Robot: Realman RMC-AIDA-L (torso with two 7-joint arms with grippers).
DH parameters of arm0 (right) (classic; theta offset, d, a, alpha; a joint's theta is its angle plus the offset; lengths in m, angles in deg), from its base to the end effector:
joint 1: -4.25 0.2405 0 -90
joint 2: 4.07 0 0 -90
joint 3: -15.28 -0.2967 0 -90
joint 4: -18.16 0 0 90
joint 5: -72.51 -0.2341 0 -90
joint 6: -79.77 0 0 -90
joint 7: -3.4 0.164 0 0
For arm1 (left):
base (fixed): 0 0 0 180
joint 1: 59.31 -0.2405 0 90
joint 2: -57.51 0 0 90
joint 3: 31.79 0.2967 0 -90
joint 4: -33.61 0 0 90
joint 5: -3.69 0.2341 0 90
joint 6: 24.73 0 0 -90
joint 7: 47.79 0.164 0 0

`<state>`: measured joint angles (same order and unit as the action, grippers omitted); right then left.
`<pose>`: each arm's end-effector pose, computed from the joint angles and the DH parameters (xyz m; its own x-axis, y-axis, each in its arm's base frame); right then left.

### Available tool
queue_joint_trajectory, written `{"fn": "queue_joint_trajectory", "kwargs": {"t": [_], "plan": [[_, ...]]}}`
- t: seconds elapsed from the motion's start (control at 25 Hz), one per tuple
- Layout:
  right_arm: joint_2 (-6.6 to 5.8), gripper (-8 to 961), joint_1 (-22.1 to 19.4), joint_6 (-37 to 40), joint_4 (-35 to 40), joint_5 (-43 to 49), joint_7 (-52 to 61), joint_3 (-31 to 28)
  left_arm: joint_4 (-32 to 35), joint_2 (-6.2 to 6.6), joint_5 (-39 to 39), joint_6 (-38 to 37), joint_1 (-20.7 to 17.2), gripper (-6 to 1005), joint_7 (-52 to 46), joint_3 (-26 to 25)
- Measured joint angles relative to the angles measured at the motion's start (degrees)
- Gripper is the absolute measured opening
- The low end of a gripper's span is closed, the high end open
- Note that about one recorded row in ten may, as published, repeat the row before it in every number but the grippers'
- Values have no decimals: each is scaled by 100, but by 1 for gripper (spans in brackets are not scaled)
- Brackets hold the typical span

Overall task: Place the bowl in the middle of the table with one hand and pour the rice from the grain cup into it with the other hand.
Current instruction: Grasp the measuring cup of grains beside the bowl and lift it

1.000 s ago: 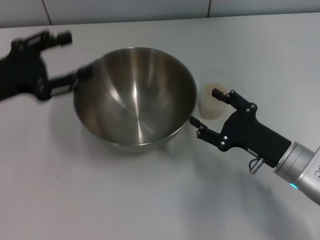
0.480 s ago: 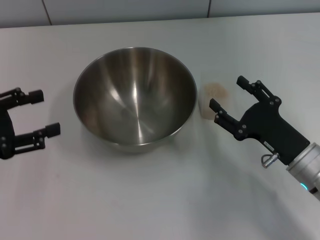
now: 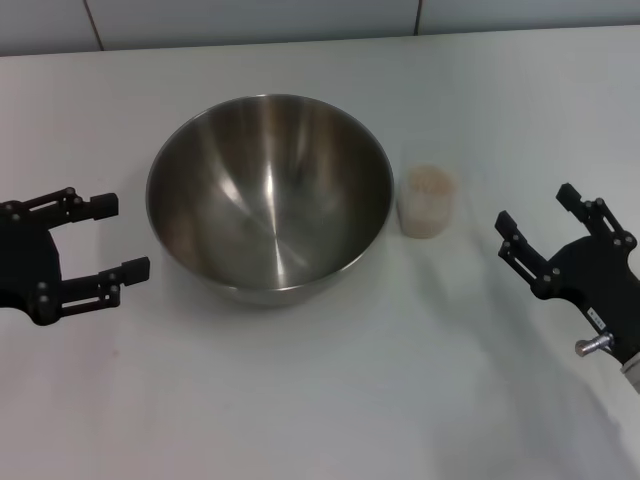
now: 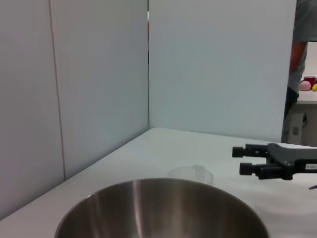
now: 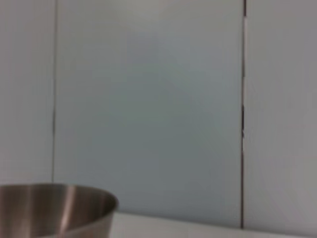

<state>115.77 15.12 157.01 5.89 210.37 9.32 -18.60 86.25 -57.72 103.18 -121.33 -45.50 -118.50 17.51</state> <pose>0.3802 0.2621 -0.0990 0.7400 0.0179 -0.6724 -0.6219 -0.3626 -0.6941 -0.3325 0.3105 0.0304 0.8574 0.1090 0.5030 0.2919 -0.9079 -0.3009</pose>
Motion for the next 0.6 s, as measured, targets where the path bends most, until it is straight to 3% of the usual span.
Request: {"fn": "queue_joint_trajectory", "kwargs": {"t": [0.24,0.6], "plan": [[0,796,301,-878,-174,-345,12,-12,-43,-38,10,23,43,783,92,-17],[-4,795,604,-1367,-220,-522,27,-9,-43,-35,16,75,67,782,97,-17]]}}
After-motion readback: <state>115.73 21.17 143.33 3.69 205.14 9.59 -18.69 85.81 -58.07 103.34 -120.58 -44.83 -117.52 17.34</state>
